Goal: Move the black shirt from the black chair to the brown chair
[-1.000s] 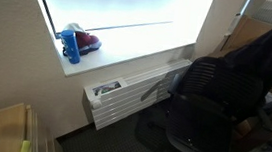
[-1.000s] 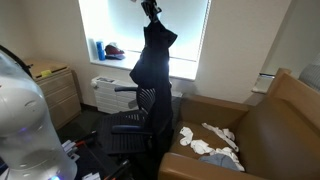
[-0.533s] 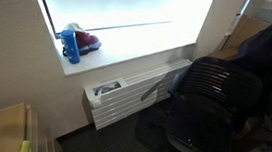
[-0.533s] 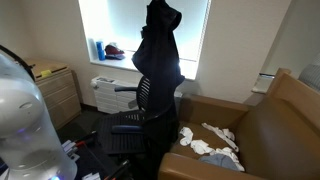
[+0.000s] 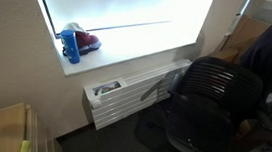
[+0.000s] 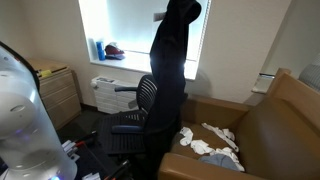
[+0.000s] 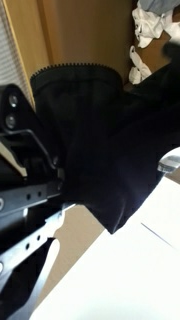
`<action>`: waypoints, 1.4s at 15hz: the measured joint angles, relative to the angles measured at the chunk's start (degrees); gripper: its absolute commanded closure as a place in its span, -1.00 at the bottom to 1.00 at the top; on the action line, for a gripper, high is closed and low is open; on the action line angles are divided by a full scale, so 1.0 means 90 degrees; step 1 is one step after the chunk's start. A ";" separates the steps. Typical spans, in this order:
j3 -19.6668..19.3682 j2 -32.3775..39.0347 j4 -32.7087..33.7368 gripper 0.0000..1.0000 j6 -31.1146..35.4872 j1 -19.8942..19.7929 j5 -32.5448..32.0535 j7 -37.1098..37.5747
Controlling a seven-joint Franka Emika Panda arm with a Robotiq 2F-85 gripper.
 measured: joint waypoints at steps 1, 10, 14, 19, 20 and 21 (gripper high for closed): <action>-0.0079 0.0206 0.0390 0.95 -0.0016 -0.0100 -0.0002 0.0237; -0.0834 0.2281 0.2971 0.95 0.0228 -0.0591 -0.0270 0.1658; -0.0841 0.2410 0.2851 0.95 0.0718 -0.0584 -0.0568 0.2117; -0.1496 0.3559 0.3386 0.95 0.1904 -0.0743 -0.0419 0.2927; -0.1634 0.3861 0.3673 0.95 0.1984 -0.0847 -0.0260 0.2995; -0.1794 0.4160 0.3977 0.95 0.2021 -0.0924 -0.0130 0.3115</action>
